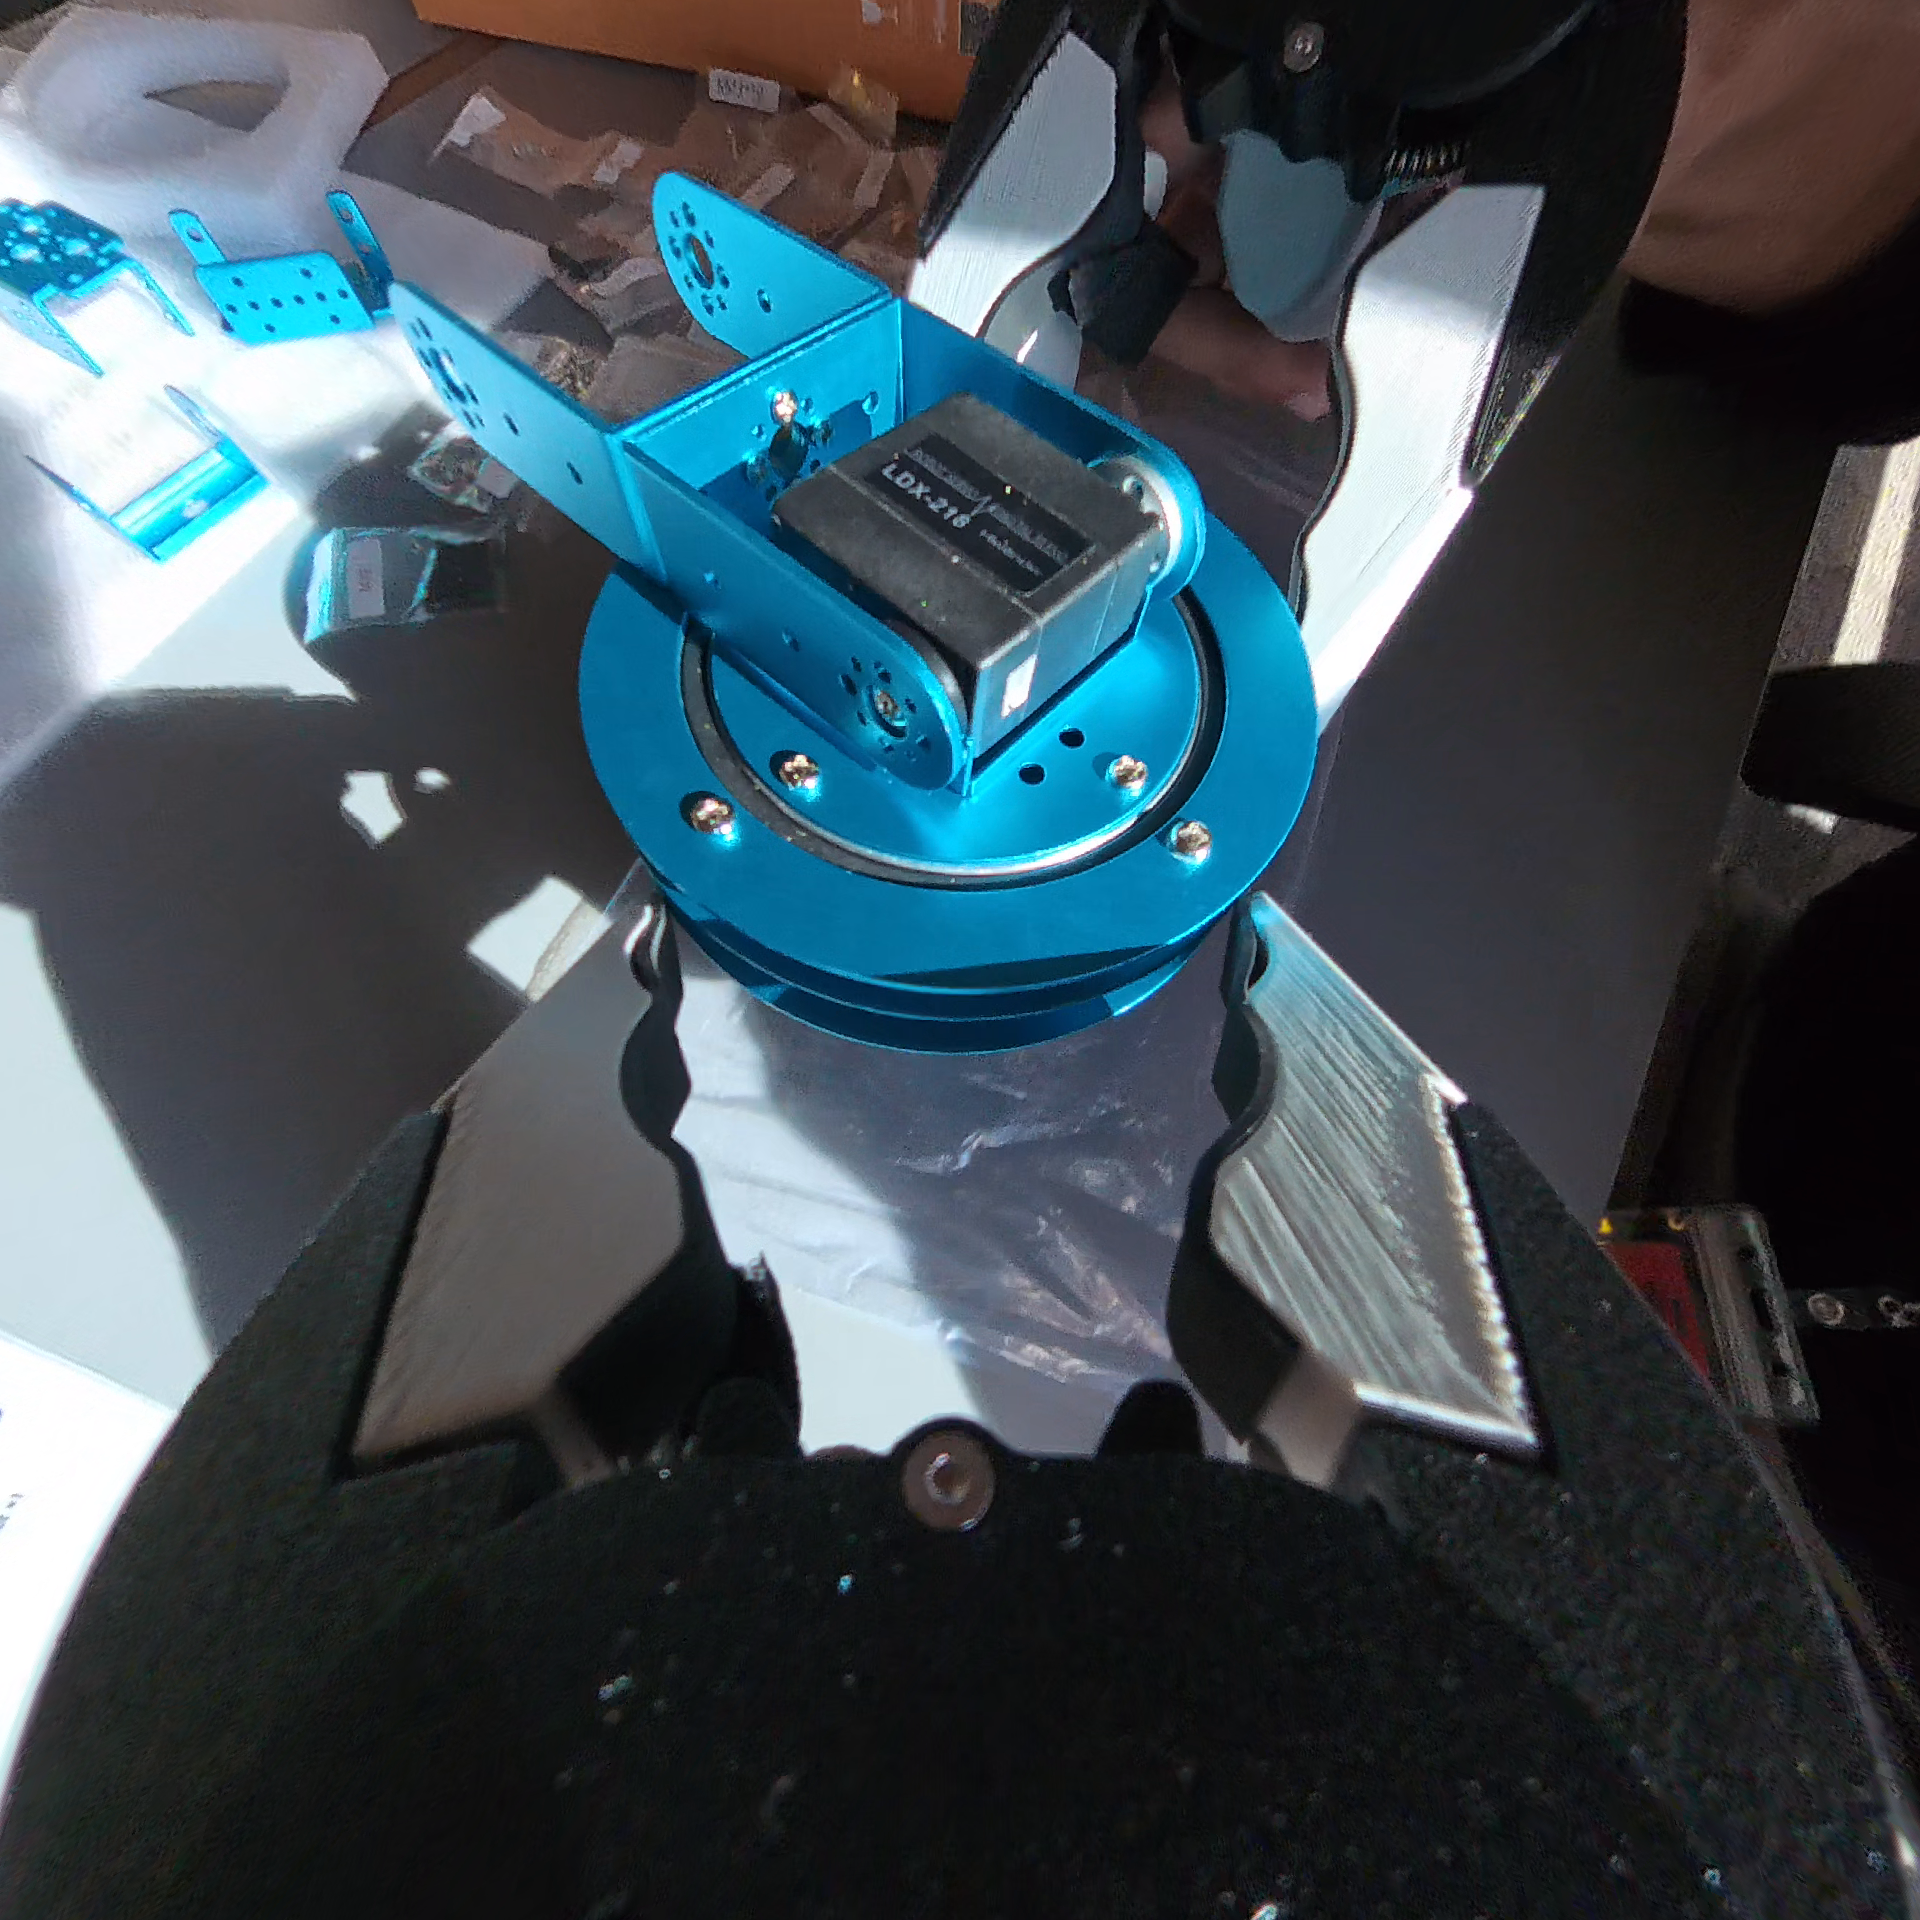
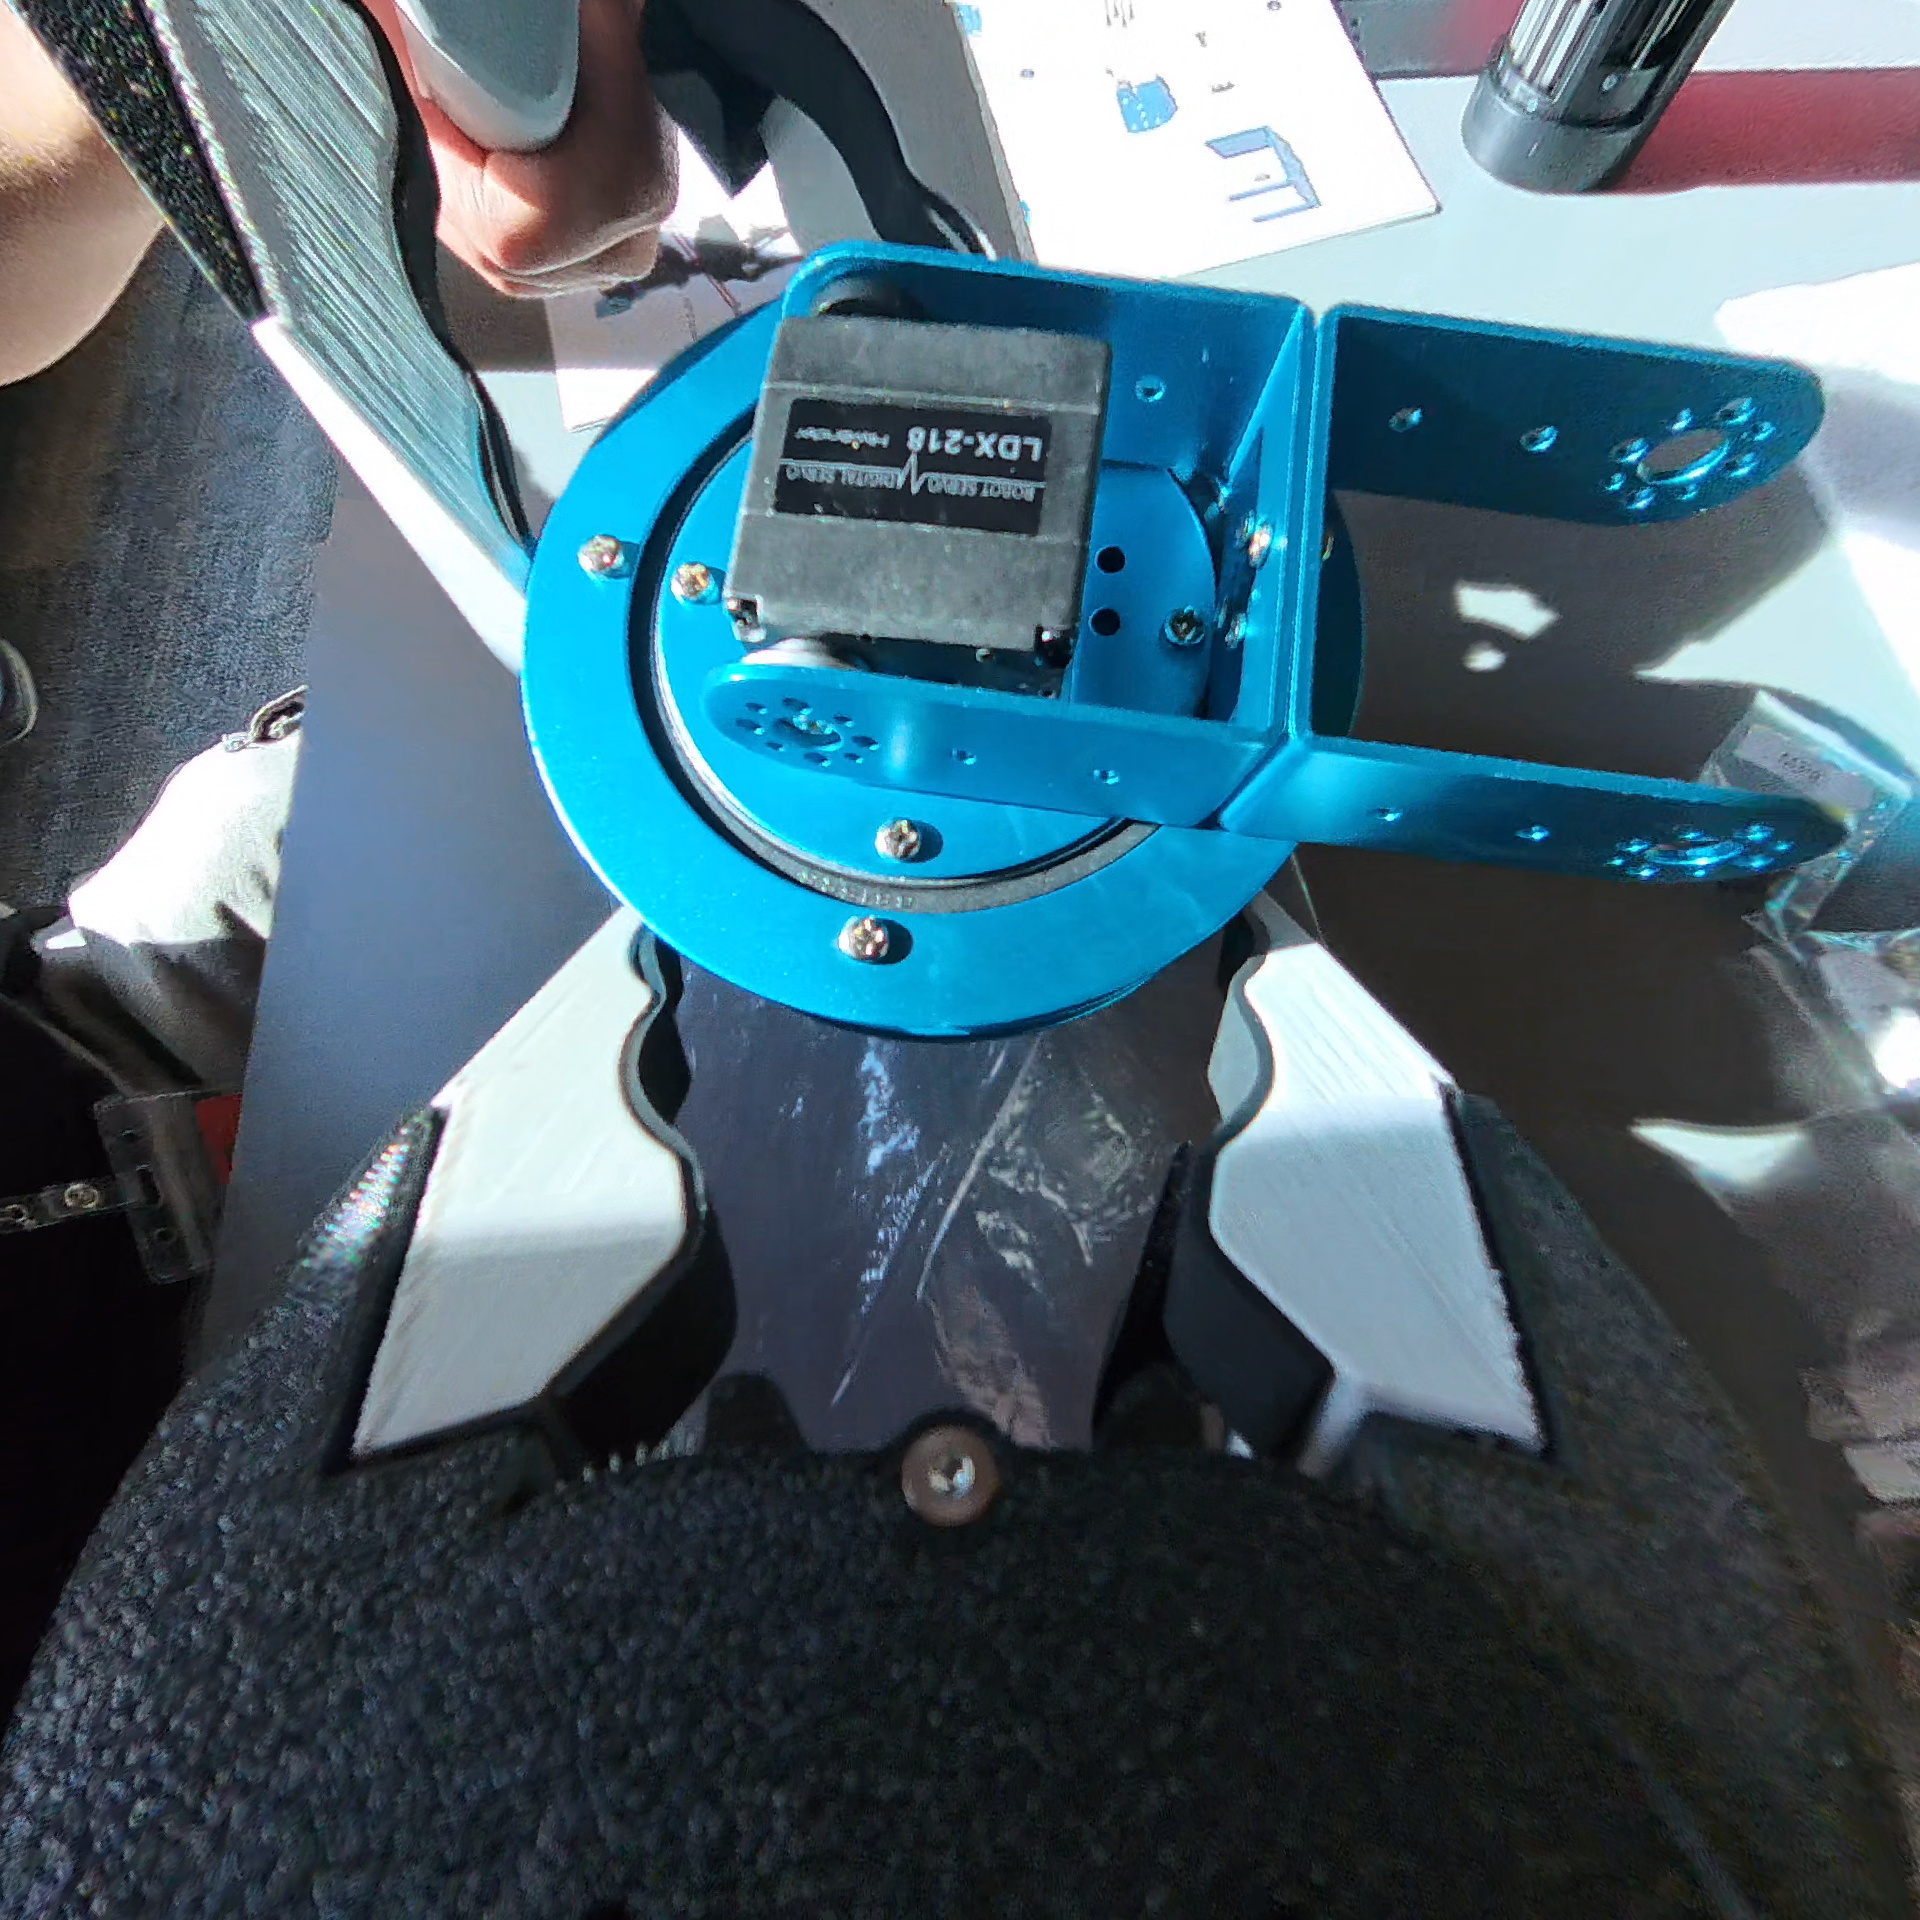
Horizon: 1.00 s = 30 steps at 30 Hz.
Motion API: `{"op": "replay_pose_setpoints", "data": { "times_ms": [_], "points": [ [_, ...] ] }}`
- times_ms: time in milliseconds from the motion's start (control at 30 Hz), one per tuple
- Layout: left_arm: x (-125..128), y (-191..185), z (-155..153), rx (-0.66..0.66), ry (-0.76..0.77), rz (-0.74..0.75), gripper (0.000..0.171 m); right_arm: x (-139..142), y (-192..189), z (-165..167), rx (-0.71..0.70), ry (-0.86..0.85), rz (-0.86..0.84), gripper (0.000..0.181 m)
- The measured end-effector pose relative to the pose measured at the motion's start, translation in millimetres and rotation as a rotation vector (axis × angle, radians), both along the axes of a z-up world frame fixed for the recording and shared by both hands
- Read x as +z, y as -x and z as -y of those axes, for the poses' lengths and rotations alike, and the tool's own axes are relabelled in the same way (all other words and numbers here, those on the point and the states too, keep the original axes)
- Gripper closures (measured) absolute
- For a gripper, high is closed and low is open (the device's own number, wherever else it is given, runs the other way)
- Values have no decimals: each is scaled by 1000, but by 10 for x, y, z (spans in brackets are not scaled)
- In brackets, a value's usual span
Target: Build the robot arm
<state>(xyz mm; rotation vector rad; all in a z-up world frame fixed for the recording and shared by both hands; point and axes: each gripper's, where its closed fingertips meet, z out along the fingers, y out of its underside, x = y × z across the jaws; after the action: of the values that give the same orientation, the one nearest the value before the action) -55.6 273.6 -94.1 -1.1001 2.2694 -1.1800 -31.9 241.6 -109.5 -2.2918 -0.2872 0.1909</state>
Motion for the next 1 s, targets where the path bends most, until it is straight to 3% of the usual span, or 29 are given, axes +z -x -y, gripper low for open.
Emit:
{"op": "replay_pose_setpoints", "data": {
  "times_ms": [167,500,800,933,1000],
  "points": [
    [25,-134,308,67,26,12,67,73,-165,289,75,30,22,78],
    [-262,-130,707,203,17,-15,67,-188,-227,664,221,70,53,78],
    [-269,-46,670,246,11,31,72,-222,-185,639,271,24,-11,78],
    [-156,267,391,311,53,91,86,-81,-426,829,163,28,52,86],
    [-236,436,120,381,-37,84,107,30,-587,1006,99,27,77,98]
  ]
}}
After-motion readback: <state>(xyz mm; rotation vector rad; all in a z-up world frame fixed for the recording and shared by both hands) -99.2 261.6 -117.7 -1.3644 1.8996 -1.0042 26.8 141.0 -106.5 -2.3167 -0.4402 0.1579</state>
